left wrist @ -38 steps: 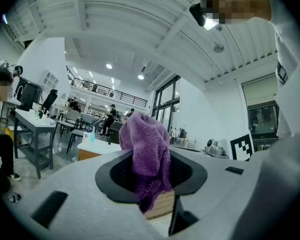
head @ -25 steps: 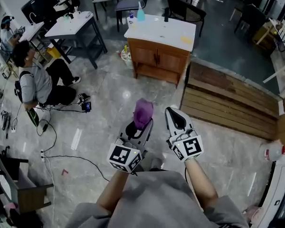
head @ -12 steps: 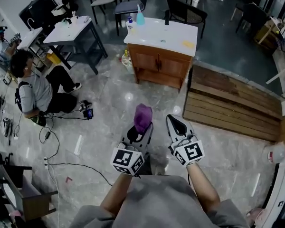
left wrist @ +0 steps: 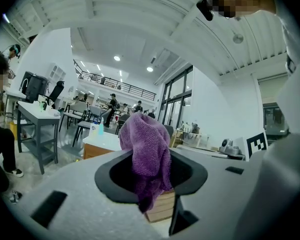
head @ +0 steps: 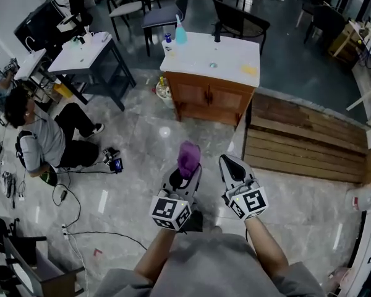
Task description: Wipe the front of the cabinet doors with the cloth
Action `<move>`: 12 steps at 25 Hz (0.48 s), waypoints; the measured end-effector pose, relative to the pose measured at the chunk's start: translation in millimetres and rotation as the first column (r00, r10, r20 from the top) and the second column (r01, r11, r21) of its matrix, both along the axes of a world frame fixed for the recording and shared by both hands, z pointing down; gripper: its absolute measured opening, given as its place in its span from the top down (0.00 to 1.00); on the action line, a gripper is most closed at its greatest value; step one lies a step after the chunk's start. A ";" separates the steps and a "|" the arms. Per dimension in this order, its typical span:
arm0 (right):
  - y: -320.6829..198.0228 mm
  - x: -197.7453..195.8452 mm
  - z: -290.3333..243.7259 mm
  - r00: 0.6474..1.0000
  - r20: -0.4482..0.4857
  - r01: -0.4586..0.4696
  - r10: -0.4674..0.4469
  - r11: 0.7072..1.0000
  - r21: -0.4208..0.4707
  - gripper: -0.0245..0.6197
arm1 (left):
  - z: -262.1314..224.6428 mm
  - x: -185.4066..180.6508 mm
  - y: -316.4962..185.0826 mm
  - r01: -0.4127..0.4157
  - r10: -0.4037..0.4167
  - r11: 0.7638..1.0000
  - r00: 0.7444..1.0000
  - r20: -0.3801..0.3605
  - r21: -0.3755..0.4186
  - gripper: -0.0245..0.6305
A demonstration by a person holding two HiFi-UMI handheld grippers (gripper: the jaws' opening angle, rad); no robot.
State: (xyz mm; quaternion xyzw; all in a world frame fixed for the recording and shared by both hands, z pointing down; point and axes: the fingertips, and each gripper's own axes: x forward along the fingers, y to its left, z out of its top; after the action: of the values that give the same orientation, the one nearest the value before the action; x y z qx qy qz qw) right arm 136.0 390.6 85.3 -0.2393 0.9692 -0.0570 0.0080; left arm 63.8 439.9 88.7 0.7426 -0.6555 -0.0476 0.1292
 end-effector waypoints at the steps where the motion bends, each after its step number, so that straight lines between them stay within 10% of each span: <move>1: -4.3 -6.9 1.4 1.000 -0.001 -0.004 0.004 1.000 -0.005 0.95 | 1.4 -8.0 -4.3 -0.001 0.001 1.000 1.000 0.001 -0.002 0.74; 12: -39.2 -70.8 18.2 0.998 -0.048 -0.048 0.045 0.998 -0.050 0.95 | 18.4 -86.0 -41.9 -0.027 0.027 1.000 1.000 -0.011 -0.016 0.74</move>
State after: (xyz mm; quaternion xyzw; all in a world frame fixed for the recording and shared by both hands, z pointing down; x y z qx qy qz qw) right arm 65.2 351.4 103.5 -0.2632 0.9615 -0.0762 -0.0193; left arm -22.2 398.0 107.1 0.7500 -0.6451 -0.0445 0.1392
